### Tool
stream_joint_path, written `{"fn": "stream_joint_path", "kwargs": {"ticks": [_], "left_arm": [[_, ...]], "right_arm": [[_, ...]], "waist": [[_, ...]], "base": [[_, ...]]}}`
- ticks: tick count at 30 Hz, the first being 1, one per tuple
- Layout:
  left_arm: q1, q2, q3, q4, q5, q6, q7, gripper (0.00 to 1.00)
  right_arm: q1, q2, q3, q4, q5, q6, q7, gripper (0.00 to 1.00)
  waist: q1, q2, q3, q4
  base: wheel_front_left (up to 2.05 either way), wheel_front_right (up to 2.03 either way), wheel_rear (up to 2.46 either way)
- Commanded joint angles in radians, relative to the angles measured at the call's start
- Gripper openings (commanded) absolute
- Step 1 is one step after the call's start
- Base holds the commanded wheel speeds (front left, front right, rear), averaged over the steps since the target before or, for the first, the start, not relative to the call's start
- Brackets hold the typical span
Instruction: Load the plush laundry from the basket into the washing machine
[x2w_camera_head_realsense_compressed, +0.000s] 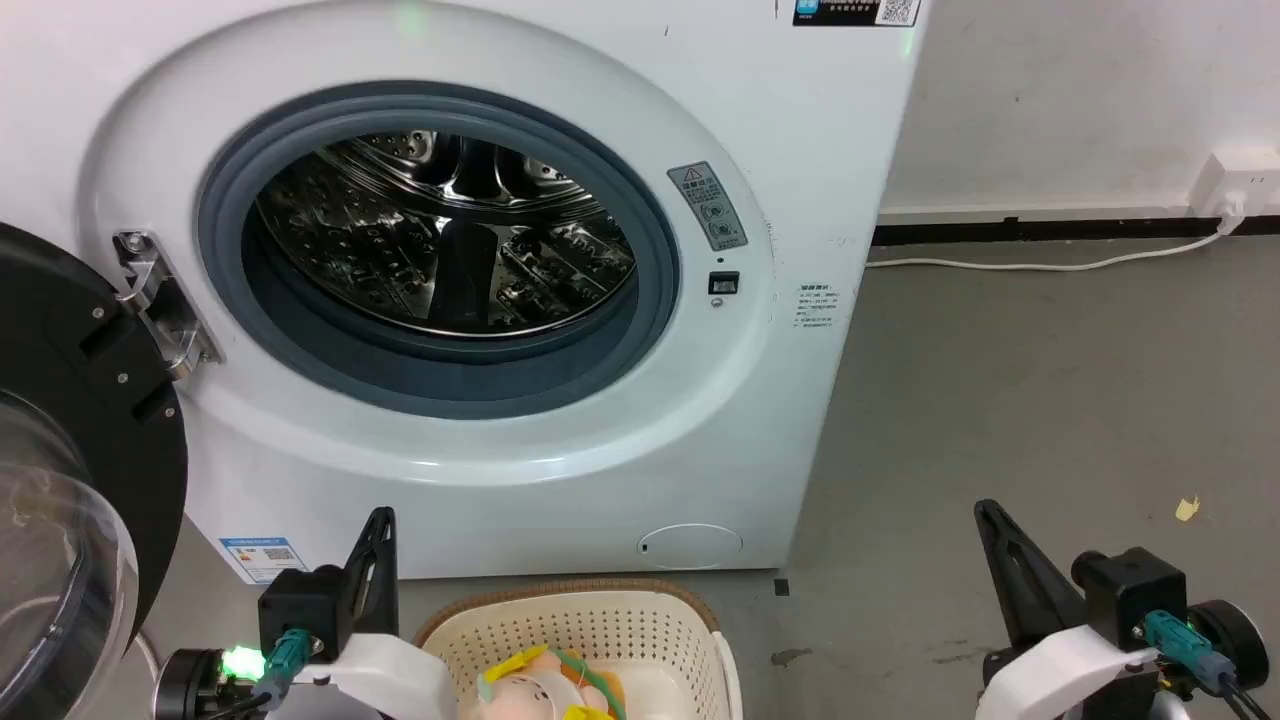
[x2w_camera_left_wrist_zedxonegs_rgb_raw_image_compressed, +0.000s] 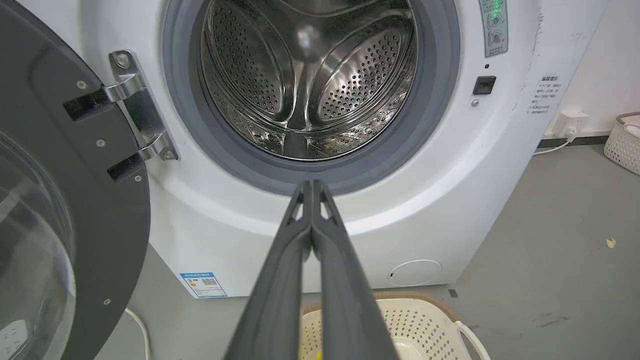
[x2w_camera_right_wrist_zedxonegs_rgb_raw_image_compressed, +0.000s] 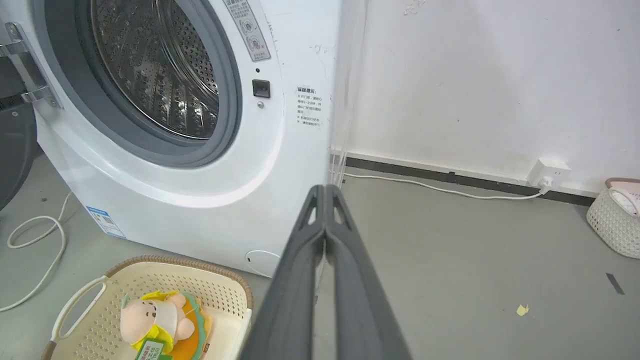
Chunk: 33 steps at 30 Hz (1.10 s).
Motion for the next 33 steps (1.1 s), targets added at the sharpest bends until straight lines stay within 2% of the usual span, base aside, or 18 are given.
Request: {"fn": "stream_joint_path", "kwargs": {"ticks": [1, 30, 31, 33], "left_arm": [[-0.015, 0.000, 0.003, -0.005, 0.003, -0.004, 0.000, 0.00], [-0.015, 0.000, 0.003, -0.005, 0.003, -0.004, 0.000, 0.00], [0.000, 0.000, 0.000, 0.000, 0.000, 0.000, 0.000, 1.00], [0.001, 0.000, -0.001, 0.000, 0.000, 0.001, 0.000, 1.00]], "right_arm": [[-0.012, 0.001, -0.003, -0.003, -0.008, -0.001, 0.001, 0.00], [-0.012, 0.001, -0.003, -0.003, -0.008, -0.001, 0.001, 0.00], [0.000, 0.000, 0.000, 0.000, 0.000, 0.000, 0.000, 1.00], [0.000, 0.000, 0.001, 0.000, 0.001, 0.000, 0.000, 1.00]], "waist": [[0.0000, -0.0001, 0.000, 0.000], [0.0000, -0.0001, 0.000, 0.000], [0.0000, -0.0001, 0.000, 0.000], [0.0000, -0.0001, 0.000, 0.000]], "base": [[0.00, 0.00, 0.00], [0.00, 0.00, 0.00], [0.00, 0.00, 0.00], [0.00, 0.00, 0.00]]}}
